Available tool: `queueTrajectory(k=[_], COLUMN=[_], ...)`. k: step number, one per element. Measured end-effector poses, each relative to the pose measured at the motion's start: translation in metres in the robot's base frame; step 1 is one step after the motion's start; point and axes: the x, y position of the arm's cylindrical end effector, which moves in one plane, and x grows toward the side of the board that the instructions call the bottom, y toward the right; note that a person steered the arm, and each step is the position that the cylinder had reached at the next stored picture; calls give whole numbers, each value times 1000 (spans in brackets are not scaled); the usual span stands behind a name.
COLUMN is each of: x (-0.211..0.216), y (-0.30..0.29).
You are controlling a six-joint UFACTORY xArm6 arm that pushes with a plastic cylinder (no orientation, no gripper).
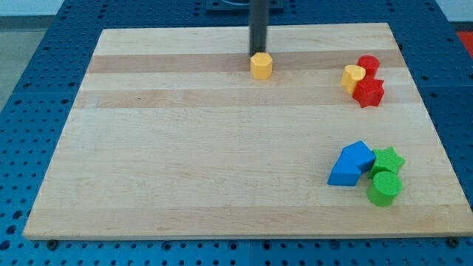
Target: Push the yellow hexagon parallel to the yellow heart
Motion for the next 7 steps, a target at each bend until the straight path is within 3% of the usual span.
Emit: queueTrajectory(k=[1,3,7], x=[-7,5,58], y=[-38,-26,108])
